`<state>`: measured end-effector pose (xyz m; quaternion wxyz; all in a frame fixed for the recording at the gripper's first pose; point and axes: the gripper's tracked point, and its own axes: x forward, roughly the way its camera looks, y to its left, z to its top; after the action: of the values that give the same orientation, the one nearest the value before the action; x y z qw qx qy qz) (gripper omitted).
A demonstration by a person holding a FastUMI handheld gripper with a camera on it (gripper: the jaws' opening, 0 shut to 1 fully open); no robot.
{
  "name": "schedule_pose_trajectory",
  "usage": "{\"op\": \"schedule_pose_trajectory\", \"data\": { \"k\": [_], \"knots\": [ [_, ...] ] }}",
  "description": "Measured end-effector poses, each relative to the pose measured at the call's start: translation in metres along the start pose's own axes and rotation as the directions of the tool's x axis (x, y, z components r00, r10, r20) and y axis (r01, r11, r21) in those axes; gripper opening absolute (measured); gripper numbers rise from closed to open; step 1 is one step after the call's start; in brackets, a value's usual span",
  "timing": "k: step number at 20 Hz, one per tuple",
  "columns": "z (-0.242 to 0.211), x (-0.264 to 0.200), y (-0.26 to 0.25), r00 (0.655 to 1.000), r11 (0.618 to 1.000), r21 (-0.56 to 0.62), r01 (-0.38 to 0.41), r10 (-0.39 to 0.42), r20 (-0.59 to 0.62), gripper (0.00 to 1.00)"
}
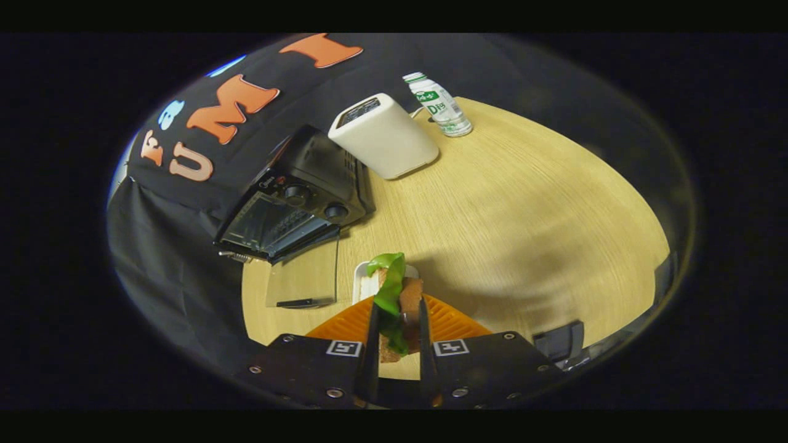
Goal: Open the toaster oven, put the food inside, and close the toaster oven door.
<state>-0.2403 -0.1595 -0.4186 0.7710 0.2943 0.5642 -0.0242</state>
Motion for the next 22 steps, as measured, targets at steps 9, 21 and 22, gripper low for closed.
{"op": "schedule_pose_trajectory", "data": {
  "k": [9,21,22],
  "knots": [
    [-0.013,0.013,0.01,0.999,0.977,0.209,-0.037,0.039,-0.004,0.47],
    [0.02,-0.036,0.005,0.993,0.967,0.256,-0.013,-0.018,0.119,0.26],
    [0.027,-0.042,0.013,0.989,0.966,0.256,-0.037,-0.001,0.146,0.26]
  ]
}}
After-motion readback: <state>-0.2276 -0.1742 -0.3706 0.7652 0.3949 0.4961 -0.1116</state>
